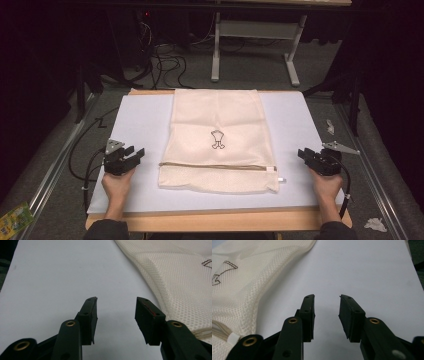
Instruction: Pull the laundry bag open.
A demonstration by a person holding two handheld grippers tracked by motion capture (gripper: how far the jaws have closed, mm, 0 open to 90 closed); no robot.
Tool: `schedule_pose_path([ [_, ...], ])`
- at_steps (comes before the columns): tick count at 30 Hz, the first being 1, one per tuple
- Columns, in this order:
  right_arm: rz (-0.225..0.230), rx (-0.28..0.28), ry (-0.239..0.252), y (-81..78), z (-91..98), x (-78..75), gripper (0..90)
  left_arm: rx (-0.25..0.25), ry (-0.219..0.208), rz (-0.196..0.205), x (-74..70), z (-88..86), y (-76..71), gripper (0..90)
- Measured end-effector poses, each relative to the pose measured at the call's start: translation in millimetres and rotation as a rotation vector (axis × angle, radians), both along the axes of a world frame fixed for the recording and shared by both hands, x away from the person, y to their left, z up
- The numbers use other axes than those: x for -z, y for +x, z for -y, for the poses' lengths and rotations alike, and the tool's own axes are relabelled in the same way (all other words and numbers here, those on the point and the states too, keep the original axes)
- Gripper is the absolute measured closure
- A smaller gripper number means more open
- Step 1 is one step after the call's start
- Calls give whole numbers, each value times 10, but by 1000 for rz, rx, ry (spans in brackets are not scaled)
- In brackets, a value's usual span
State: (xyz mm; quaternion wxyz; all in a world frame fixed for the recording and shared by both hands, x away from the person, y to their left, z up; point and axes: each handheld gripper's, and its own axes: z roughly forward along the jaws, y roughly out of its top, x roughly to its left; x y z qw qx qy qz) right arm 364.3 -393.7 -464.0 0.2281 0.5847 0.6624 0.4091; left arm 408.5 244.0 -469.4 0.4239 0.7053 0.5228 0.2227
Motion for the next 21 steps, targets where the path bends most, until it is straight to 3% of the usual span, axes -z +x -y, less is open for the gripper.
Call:
schedule_pose_path([
  [21, 4, 12, -62, 16, -79, 112, 609, -8, 70, 8, 127, 66, 55, 515],
])
